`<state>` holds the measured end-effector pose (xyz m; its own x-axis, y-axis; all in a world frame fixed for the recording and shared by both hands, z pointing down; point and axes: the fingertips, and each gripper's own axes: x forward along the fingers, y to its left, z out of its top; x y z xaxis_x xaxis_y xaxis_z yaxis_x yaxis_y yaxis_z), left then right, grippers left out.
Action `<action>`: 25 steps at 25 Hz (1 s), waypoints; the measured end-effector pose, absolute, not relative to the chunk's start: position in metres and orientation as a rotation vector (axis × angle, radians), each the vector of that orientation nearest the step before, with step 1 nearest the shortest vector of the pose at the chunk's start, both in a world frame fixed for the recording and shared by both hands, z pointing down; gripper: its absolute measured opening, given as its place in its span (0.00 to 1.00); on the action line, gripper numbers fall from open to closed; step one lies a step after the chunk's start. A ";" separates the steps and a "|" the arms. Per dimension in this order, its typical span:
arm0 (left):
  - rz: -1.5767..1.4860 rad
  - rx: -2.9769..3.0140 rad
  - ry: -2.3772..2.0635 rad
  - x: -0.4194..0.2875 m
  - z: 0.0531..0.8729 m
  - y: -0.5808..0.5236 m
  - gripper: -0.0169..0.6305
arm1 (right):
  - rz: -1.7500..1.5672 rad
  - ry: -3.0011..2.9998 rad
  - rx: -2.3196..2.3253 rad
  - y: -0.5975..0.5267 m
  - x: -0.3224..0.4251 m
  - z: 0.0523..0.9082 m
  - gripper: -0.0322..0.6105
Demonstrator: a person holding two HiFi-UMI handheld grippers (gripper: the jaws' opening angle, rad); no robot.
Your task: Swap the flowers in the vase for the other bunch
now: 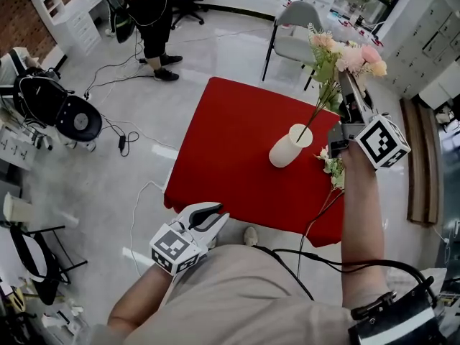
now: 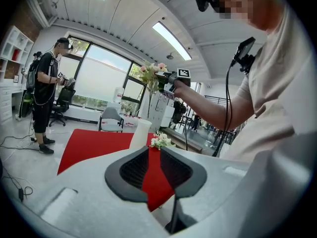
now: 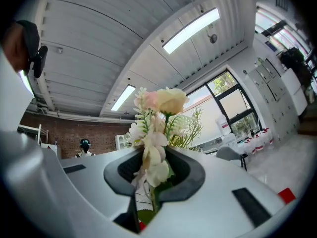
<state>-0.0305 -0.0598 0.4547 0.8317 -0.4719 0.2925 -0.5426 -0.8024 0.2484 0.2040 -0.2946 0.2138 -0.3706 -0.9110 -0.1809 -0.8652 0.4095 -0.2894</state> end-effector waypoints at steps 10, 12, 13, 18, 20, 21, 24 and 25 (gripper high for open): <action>0.347 2.690 -0.779 0.014 0.449 -0.077 0.11 | -0.092 2.353 -1.561 -0.302 0.237 0.246 0.18; 0.356 2.688 -0.789 0.017 0.450 -0.078 0.11 | -0.090 2.356 -1.557 -0.302 0.237 0.256 0.18; 0.359 2.686 -0.793 0.018 0.450 -0.079 0.11 | -0.090 2.359 -1.554 -0.302 0.237 0.260 0.18; 0.369 2.677 -0.816 0.029 0.447 -0.084 0.11 | -0.070 2.381 -1.529 -0.303 0.239 0.280 0.18; 0.368 2.678 -0.823 0.031 0.445 -0.082 0.11 | -0.073 2.394 -1.517 -0.301 0.237 0.292 0.18; 0.368 2.679 -0.825 0.032 0.445 -0.081 0.11 | -0.077 2.400 -1.511 -0.299 0.235 0.298 0.18; 0.377 2.676 -0.832 0.032 0.447 -0.081 0.11 | -0.102 2.416 -1.501 -0.296 0.230 0.321 0.18; 0.379 2.675 -0.835 0.032 0.448 -0.082 0.11 | -0.113 2.421 -1.501 -0.296 0.228 0.328 0.18</action>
<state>0.0317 -0.0821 0.4476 0.7946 -0.5038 0.3387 -0.5866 -0.7810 0.2145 0.2284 -0.2961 0.3283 -0.4150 -0.8869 -0.2029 -0.8642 0.4540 -0.2170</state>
